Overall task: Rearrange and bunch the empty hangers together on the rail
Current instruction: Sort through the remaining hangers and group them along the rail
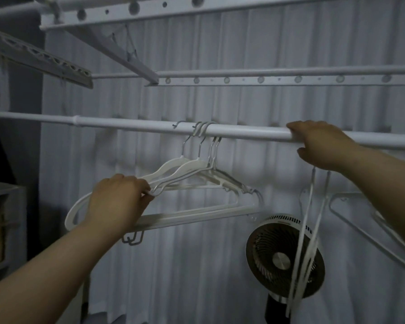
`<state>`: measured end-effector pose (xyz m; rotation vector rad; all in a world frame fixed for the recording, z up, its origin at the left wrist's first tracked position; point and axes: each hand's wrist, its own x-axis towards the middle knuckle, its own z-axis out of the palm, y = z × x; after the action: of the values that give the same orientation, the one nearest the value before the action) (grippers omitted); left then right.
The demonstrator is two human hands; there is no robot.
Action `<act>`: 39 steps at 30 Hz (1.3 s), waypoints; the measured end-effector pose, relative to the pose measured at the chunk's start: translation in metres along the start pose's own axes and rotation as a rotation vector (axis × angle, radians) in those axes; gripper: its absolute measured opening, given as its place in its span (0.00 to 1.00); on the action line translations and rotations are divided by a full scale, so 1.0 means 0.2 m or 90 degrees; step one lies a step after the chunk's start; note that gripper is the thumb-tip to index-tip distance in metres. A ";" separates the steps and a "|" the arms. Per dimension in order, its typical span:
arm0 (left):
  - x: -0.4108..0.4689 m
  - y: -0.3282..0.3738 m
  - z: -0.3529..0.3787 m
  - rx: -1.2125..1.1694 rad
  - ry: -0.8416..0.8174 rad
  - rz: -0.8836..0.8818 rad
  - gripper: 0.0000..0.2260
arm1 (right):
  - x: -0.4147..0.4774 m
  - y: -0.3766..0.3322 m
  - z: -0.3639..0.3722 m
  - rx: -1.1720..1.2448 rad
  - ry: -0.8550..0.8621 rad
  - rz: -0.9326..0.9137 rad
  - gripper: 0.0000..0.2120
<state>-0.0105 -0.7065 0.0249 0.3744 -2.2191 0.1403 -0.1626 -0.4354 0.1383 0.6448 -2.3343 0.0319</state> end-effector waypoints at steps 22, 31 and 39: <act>0.10 0.17 -0.26 -0.255 -0.127 -0.047 0.12 | -0.03 0.06 0.01 0.013 0.021 -0.019 0.28; 0.24 0.39 -0.23 -0.323 -0.098 -0.071 0.13 | -0.05 0.09 -0.01 0.026 0.012 -0.051 0.29; 0.34 0.60 -0.21 -0.279 -0.116 -0.054 0.12 | -0.09 0.13 -0.01 0.040 0.029 -0.129 0.28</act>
<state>-0.0576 -0.5980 0.1079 0.2447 -2.3283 -0.4355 -0.1619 -0.4048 0.1327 0.8996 -2.2220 0.0275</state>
